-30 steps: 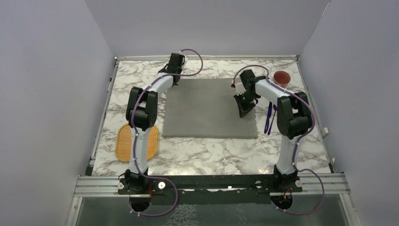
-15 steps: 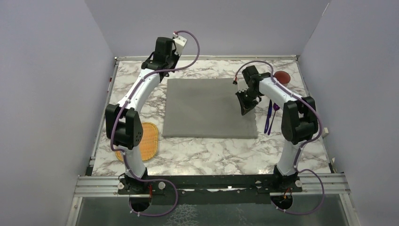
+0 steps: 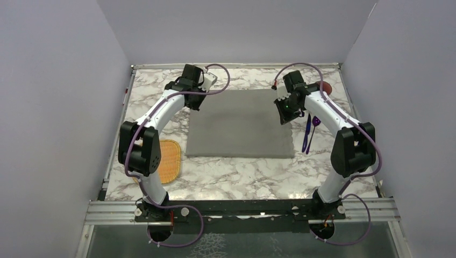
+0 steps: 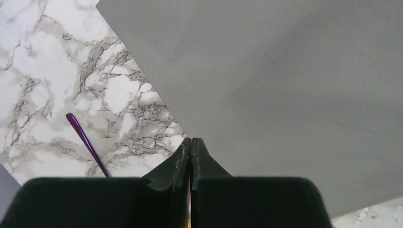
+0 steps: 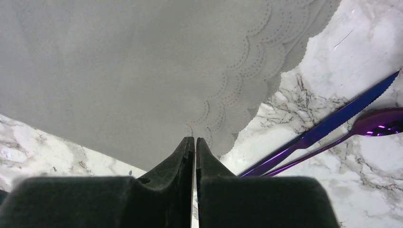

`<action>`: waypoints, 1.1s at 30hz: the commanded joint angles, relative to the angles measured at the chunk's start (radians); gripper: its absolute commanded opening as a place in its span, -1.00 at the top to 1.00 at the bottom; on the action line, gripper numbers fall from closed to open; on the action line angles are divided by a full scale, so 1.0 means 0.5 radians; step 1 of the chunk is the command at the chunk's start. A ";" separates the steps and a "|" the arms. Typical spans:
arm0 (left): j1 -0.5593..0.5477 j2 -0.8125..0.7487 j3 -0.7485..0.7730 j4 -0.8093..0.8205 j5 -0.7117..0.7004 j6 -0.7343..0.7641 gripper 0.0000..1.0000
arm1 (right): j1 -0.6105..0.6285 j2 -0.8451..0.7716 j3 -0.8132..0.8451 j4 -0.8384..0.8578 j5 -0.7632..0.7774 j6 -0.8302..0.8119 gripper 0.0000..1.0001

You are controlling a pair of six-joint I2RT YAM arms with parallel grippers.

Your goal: Set the dinner table for one person

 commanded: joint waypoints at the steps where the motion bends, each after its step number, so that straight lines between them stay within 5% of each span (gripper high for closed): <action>1: -0.002 0.013 0.067 0.023 0.165 -0.065 0.92 | 0.002 0.040 0.022 0.071 0.065 0.015 0.81; 7: -0.014 0.258 0.153 0.023 0.328 -0.146 1.00 | 0.001 0.195 0.053 0.122 0.025 0.006 0.98; 17: -0.031 0.557 0.272 0.022 0.226 -0.155 1.00 | 0.003 0.513 0.206 0.151 0.019 0.001 0.99; 33: -0.031 0.621 0.111 0.001 -0.023 -0.102 1.00 | 0.003 0.812 0.349 0.161 -0.025 0.003 0.99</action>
